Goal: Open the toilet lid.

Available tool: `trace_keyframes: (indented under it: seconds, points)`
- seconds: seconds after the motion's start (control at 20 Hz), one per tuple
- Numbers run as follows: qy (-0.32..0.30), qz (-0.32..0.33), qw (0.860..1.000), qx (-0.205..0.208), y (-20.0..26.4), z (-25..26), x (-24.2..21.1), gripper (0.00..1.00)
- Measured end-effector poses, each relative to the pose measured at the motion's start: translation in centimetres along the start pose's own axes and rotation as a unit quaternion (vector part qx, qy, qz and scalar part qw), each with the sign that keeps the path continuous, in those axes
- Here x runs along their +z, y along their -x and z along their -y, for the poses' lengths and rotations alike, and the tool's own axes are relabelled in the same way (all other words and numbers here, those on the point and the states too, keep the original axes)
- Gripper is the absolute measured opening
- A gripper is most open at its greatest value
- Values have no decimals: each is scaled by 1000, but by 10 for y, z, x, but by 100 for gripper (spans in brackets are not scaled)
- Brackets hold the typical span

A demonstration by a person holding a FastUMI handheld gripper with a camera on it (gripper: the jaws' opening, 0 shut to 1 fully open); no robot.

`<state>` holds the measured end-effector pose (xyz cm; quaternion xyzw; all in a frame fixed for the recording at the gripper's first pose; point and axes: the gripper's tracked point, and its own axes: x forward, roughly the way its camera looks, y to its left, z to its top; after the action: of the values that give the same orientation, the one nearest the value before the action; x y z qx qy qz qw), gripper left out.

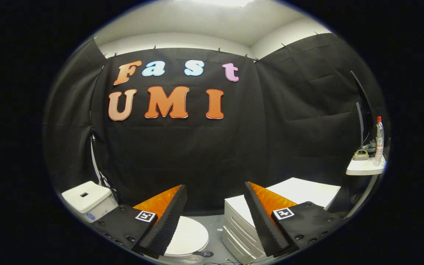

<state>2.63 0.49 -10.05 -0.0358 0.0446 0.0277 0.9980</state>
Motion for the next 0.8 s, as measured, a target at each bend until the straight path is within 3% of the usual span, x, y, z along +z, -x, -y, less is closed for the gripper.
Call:
trace_keyframes:
  seconds: [0.8]
  points:
    - [-62,-69,995,-25,-25,-7,-150,100]
